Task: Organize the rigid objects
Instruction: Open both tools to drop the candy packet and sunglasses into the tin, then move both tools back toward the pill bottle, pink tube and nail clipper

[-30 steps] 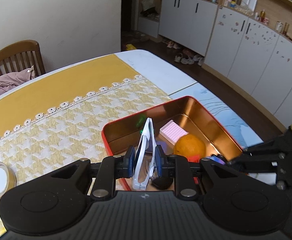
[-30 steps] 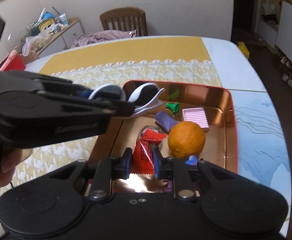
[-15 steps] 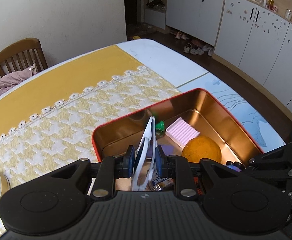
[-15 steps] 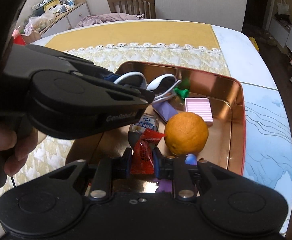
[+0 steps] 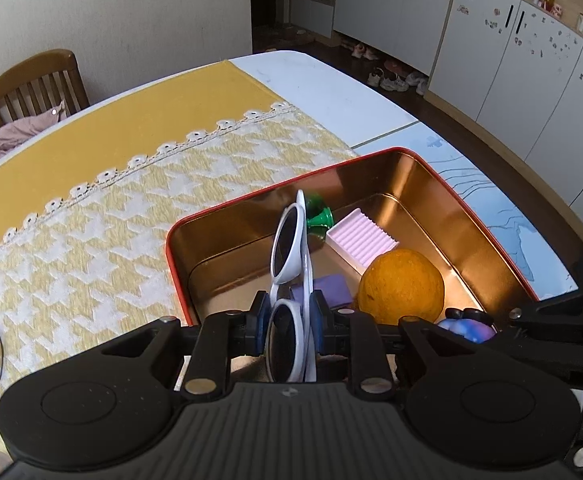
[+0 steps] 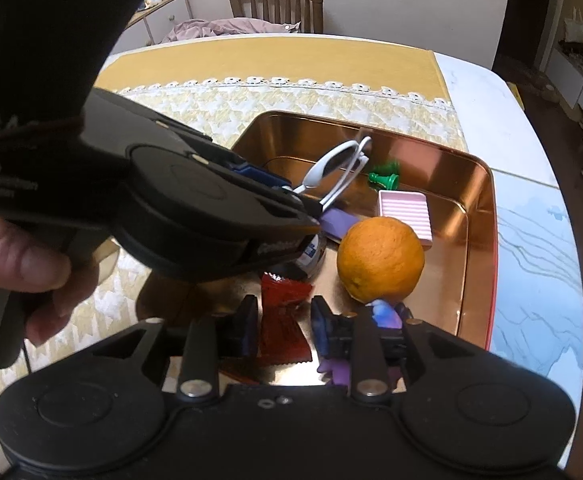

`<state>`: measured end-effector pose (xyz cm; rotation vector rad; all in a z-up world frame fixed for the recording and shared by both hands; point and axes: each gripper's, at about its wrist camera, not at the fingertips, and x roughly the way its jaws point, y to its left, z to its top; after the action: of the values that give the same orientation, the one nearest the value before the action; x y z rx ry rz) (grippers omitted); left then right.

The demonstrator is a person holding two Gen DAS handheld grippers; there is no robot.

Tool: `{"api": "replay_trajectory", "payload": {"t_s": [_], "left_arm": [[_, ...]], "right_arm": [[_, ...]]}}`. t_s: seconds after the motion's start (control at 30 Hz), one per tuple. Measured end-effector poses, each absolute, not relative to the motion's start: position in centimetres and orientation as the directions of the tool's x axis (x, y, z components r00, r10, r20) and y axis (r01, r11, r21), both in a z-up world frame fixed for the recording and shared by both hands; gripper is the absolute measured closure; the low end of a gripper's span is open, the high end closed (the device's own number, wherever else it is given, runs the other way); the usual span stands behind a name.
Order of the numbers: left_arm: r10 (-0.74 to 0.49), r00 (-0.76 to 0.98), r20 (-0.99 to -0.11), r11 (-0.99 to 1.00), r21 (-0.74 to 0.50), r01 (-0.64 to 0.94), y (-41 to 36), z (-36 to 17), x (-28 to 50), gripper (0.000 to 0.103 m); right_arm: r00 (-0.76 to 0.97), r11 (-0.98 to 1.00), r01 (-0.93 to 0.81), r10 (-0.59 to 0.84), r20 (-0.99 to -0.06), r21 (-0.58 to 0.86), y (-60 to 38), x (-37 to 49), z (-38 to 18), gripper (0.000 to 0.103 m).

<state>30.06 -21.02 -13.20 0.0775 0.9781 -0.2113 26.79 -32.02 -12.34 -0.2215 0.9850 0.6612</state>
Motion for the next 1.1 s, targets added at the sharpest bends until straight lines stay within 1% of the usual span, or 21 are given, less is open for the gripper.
{"api": "replay_trajectory", "payload": {"t_s": [0.2,0.4,0.6,0.67,0.73,0.9,0.97,1.03,1.1], "left_arm": [[-0.153,0.536,-0.830,0.975,-0.039,0.217,-20.9,-13.1,29.7,0.081],[-0.161,0.542,-0.825,0.973,-0.039,0.228,-20.7,-12.6,29.0,0.081],[-0.189,0.557,-0.809,0.970,-0.066,0.233,-20.1,-11.4,28.0,0.081],[-0.194,0.565,-0.802,0.969,-0.069,0.236,-19.9,-11.0,27.5,0.081],[-0.198,0.574,-0.795,0.969,-0.070,0.237,-19.6,-10.6,27.0,0.081],[-0.202,0.601,-0.773,0.968,-0.066,0.240,-18.9,-9.6,25.3,0.081],[-0.212,0.608,-0.765,0.967,-0.076,0.242,-18.5,-9.2,24.5,0.081],[-0.218,0.617,-0.756,0.968,-0.085,0.238,-18.0,-8.7,23.7,0.081],[-0.226,0.622,-0.750,0.967,-0.095,0.237,-17.5,-8.2,22.9,0.081]], "right_arm": [[0.380,0.794,-0.590,0.436,-0.816,0.149,-32.6,26.5,-11.8,0.070],[0.400,0.810,-0.561,0.446,-0.801,0.172,-33.4,26.3,-11.2,0.069],[0.422,0.825,-0.529,0.458,-0.782,0.197,-34.3,25.9,-10.4,0.069],[0.430,0.830,-0.521,0.459,-0.778,0.201,-34.5,25.7,-10.1,0.066],[0.444,0.837,-0.512,0.453,-0.773,0.196,-34.7,25.4,-9.9,0.060],[0.476,0.845,-0.497,0.455,-0.753,0.197,-34.9,24.7,-9.0,0.050],[0.488,0.846,-0.496,0.459,-0.743,0.196,-34.8,24.5,-8.6,0.050],[0.497,0.844,-0.502,0.459,-0.736,0.188,-34.7,24.1,-8.2,0.040],[0.510,0.842,-0.509,0.462,-0.725,0.179,-34.6,23.5,-7.9,0.039]]}}
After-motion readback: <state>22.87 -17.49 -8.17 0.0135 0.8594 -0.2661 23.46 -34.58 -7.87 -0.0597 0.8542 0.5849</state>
